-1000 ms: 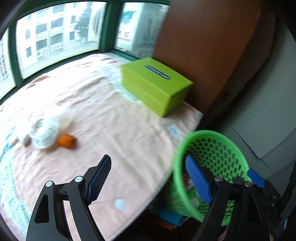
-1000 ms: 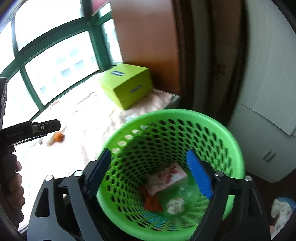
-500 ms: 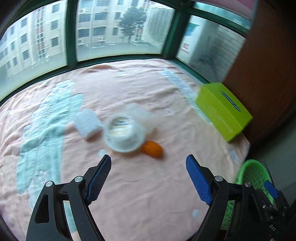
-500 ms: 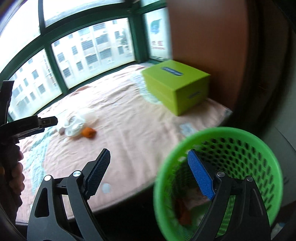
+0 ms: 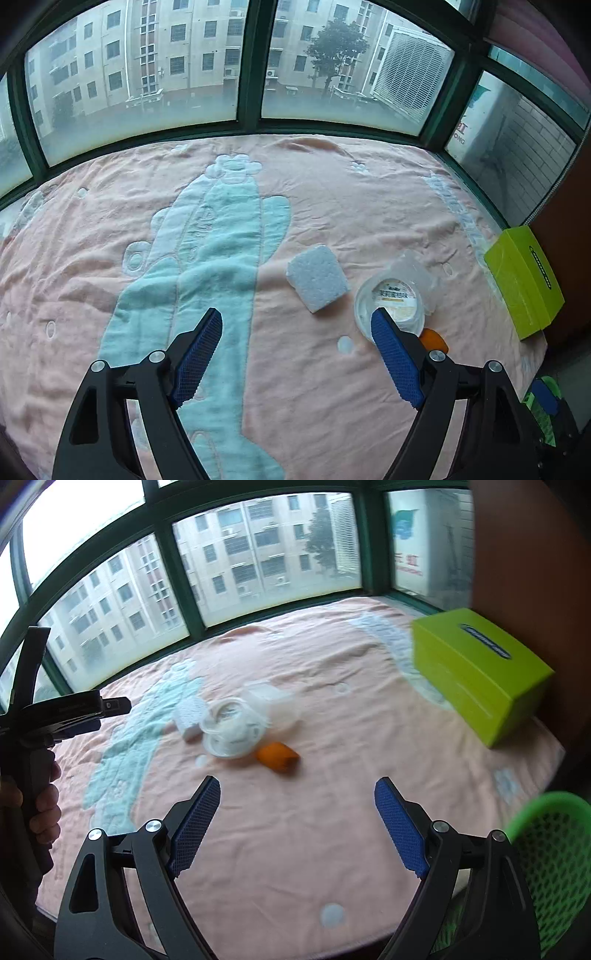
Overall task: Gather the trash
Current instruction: 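Move both grippers back to the clear jelly cup and white foam block, then grasp the clear jelly cup with the right gripper while the left grasps the white foam block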
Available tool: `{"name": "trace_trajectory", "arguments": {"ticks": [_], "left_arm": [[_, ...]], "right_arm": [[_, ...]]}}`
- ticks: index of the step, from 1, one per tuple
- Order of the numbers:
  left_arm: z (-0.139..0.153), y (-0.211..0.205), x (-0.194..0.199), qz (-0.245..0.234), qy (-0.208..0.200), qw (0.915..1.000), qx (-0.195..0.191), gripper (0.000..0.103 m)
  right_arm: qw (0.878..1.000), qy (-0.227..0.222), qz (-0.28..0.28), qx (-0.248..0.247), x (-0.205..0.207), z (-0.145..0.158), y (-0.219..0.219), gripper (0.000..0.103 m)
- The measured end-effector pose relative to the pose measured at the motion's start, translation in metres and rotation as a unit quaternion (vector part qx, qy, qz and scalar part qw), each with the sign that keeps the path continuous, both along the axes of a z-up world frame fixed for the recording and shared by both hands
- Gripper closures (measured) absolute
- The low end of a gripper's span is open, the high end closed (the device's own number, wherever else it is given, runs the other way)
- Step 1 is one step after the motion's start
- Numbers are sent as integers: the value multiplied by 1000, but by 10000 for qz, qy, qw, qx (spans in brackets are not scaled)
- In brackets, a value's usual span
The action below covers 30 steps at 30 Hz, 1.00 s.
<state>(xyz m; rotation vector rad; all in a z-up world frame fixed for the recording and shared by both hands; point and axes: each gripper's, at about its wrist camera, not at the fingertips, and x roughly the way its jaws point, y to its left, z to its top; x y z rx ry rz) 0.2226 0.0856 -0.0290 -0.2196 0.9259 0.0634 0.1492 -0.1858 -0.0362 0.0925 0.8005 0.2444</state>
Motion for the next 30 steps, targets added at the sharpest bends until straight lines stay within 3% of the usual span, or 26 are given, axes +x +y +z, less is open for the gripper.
{"name": "trace_trajectory", "arguments": {"ticks": [6, 15, 22, 30], "left_arm": [[-4, 25, 9, 199, 57, 9998, 55, 23], [-13, 54, 20, 458, 161, 9988, -22, 23], [-21, 60, 27, 503, 247, 9984, -71, 23], [-30, 60, 34, 515, 352, 9979, -148, 23]], "right_arm": [[9985, 130, 522, -81, 42, -11, 45, 18], [9950, 472, 830, -307, 97, -40, 93, 18], [9929, 643, 880, -484, 120, -58, 110, 18], [9919, 781, 827, -559, 137, -71, 117, 29]]}}
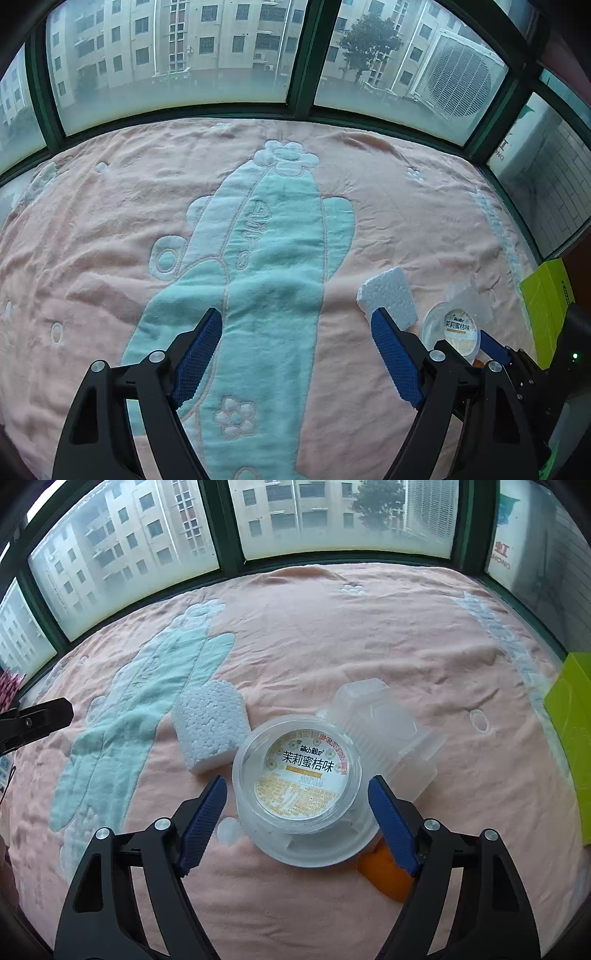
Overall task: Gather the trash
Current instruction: 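Grasp the clear jelly cup with the right gripper while the left grasps the white foam block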
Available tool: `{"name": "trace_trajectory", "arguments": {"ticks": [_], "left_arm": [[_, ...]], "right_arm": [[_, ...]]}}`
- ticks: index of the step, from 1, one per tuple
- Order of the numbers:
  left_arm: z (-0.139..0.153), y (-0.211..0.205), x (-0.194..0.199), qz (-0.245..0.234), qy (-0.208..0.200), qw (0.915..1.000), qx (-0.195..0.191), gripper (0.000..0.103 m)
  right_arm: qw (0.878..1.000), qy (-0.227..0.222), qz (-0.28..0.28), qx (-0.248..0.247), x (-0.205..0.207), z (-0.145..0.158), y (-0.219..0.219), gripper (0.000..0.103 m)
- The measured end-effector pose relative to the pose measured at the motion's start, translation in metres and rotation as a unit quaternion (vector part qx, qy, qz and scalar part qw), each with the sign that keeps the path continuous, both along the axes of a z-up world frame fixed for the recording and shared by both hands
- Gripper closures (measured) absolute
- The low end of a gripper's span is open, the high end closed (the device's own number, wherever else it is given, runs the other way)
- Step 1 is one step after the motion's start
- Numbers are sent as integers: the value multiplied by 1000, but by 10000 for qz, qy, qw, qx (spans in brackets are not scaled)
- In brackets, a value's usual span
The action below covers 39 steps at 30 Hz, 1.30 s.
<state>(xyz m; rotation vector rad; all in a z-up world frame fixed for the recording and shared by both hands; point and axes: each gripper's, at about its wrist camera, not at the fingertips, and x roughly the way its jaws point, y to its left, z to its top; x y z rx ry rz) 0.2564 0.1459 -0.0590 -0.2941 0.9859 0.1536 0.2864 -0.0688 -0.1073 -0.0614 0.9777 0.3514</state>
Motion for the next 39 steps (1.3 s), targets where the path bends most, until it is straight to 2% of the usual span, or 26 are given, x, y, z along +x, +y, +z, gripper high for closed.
{"name": "trace_trajectory", "arguments": {"ticks": [2, 9, 12, 26, 39], "left_arm": [[-2, -2, 3, -16, 21, 10000, -12, 23], [-9, -11, 13, 25, 122, 9998, -182, 23], [-14, -17, 18, 82, 193, 9995, -246, 18], [-44, -52, 59, 247, 587, 9968, -476, 11], [-72, -65, 89, 430, 975, 9926, -574, 10]], "right_arm": [[10000, 43, 6, 47, 1, -1, 0, 37], [9999, -110, 72, 101, -11, 11, -2, 37], [9997, -163, 80, 154, -21, 17, -9, 37], [9981, -383, -247, 424, -72, 40, -58, 37], [9958, -268, -659, 573, -94, 33, -96, 37]]}}
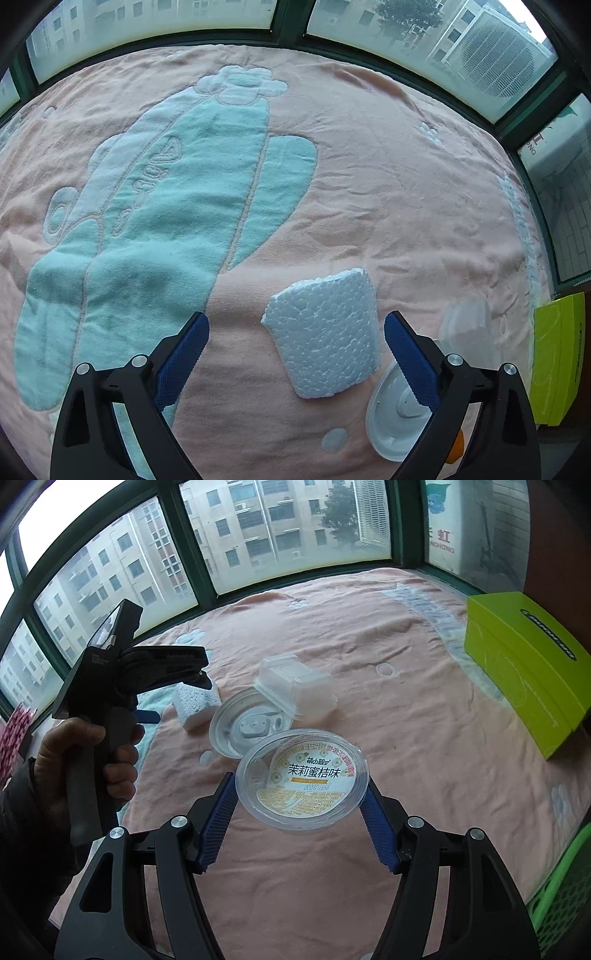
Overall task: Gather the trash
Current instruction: 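Grasp the clear jelly cup with the right gripper while the left grasps the white foam block, then carry the jelly cup and foam block over the green basket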
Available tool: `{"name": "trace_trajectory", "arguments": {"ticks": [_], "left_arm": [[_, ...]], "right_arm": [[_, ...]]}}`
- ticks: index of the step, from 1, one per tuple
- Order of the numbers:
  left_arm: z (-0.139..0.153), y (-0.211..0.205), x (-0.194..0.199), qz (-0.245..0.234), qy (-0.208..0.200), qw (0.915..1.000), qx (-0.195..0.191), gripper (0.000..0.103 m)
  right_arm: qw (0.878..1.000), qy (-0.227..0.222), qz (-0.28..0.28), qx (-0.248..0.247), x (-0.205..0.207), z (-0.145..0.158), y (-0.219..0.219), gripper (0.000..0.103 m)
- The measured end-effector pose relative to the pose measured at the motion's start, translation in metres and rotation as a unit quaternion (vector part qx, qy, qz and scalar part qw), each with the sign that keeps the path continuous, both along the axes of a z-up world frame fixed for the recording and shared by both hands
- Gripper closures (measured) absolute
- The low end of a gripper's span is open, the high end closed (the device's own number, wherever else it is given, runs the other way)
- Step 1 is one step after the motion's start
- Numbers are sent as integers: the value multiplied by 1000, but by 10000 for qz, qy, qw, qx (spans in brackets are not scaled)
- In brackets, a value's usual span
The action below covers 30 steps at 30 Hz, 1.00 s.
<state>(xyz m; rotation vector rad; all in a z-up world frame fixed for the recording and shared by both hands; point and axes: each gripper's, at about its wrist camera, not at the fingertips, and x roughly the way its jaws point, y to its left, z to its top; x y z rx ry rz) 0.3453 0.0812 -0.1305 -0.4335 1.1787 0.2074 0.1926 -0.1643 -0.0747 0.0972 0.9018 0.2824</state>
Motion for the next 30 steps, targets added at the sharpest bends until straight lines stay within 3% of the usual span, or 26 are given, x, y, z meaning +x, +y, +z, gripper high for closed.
{"name": "trace_trajectory", "arguments": {"ticks": [8, 11, 14, 22, 30], "left_arm": [[-9, -12, 9, 9, 104, 9999, 119, 11], [-8, -14, 11, 40, 96, 9996, 272, 22], [-4, -12, 8, -1, 41, 9996, 283, 39], [29, -12, -19, -128, -400, 9978, 509, 39], [72, -30, -63, -585, -884, 9930, 527, 39]], "right_arm": [[9999, -5, -159, 40, -8, 2, -12, 37], [9997, -11, -219, 57, -10, 3, -18, 37], [9996, -19, -277, 97, -14, 5, -22, 37], [9993, -111, -340, 142, -32, 13, -28, 37], [9985, -215, -496, 121, -59, 23, -43, 37]]}}
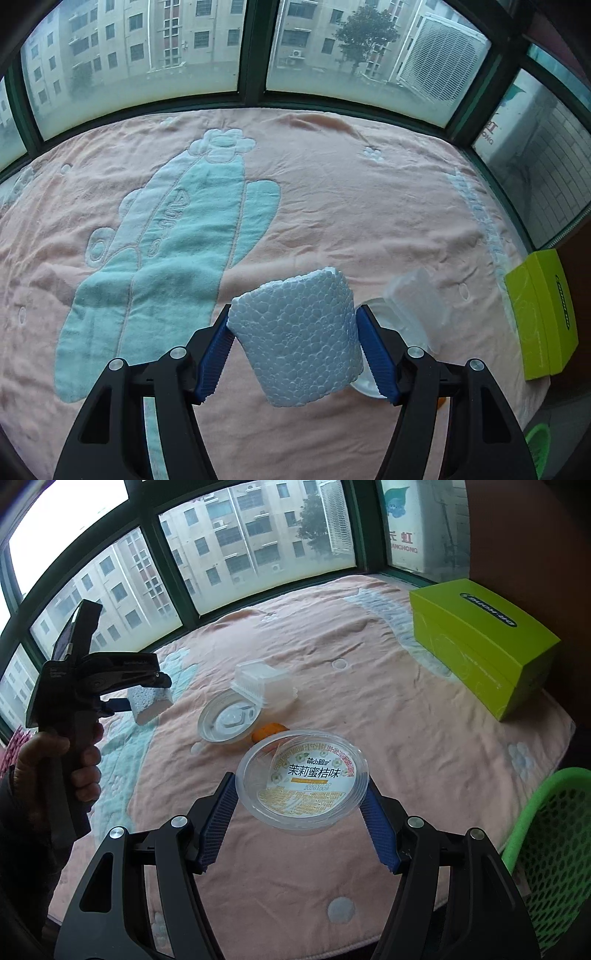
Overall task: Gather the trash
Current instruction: 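Carry the jelly cup and foam block over the green basket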
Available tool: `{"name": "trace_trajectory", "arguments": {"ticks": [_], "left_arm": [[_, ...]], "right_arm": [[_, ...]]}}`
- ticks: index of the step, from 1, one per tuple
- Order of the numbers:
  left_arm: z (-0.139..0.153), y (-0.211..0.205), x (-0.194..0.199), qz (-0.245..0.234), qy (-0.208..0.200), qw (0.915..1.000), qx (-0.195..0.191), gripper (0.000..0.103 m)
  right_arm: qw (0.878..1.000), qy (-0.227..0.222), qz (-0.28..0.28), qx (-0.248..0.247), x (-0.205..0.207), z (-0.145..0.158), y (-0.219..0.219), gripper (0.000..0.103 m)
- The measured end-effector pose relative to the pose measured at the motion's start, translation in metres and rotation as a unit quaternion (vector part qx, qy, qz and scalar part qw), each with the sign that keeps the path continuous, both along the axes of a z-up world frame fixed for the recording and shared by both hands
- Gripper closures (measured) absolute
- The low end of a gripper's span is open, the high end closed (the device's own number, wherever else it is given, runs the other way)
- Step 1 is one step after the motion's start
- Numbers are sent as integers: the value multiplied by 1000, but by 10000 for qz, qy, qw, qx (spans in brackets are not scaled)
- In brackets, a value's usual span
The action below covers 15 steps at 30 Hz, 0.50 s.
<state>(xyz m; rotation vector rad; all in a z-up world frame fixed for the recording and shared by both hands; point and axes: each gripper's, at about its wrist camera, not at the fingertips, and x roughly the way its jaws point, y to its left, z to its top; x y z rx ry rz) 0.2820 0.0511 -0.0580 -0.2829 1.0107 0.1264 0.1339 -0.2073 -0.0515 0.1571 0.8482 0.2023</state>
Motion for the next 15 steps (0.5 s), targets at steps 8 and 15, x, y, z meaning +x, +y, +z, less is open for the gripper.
{"name": "trace_trajectory", "arguments": {"ticks": [8, 15], "left_arm": [[25, -36, -48, -549, -245, 9981, -144, 39], [42, -85, -82, -1135, -414, 9923, -263, 39]], "right_arm": [[9993, -132, -312, -157, -34, 10, -28, 37], [9971, -151, -702, -240, -62, 11, -64, 37]]}}
